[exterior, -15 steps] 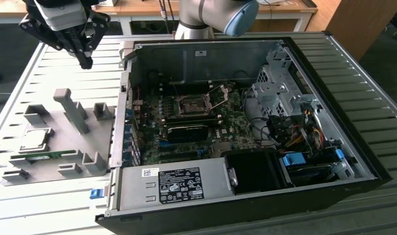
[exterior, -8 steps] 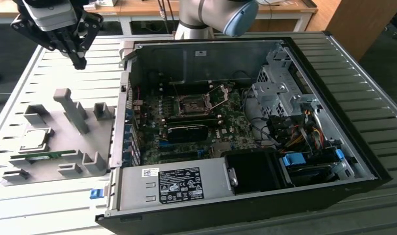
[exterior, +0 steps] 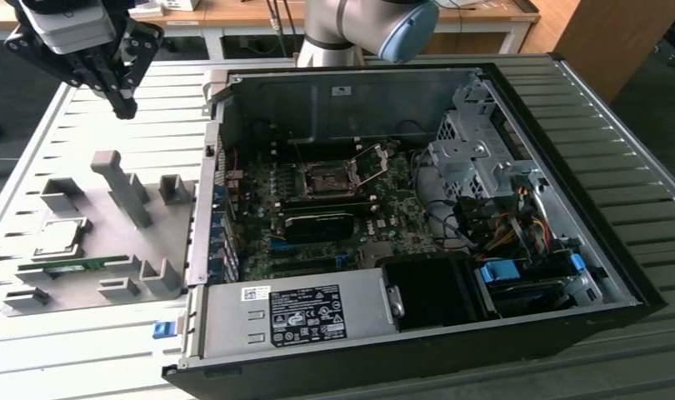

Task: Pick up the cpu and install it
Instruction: 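Reach for the cpu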

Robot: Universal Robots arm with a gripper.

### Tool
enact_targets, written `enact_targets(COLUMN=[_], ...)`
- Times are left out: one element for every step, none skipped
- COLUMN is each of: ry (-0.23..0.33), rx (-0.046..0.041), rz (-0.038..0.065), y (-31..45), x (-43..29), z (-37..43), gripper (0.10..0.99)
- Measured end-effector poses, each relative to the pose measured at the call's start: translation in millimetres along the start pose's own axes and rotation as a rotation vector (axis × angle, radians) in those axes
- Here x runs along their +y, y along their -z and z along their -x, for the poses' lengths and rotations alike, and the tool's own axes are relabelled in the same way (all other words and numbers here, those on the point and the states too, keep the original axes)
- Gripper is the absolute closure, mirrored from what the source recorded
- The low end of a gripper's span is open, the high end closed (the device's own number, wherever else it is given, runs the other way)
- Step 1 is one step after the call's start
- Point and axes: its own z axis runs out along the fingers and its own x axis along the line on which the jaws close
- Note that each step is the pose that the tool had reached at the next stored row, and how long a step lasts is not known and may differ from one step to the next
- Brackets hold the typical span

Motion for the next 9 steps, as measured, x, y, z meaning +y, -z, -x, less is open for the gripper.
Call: enact_targets(ry=[0.0,0.0,0.0,0.0,0.0,0.0,0.0,0.0,0.0], rx=[0.0,0.0,0.0,0.0,0.0,0.0001,0.0,0.0001,0.0], rz=[0.0,0.0,0.0,0.0,0.0,0.0,0.0,0.0,0.0], y=[0.0,0.0,0.0,0.0,0.0,0.0,0.0,0.1,0.0], x=[-0.1,-0.2,-0.3,-0.4,-0.5,-0.6,-0.7,-0.8,-0.9], z=[-1.3,-2.5,-3.8,-5.2,-6.5,-8.0,-9.4,-10.7,-12.1], gripper=[0.98,0.98,0.98,0.98,0.98,0.98,0.98,0.98,0.98])
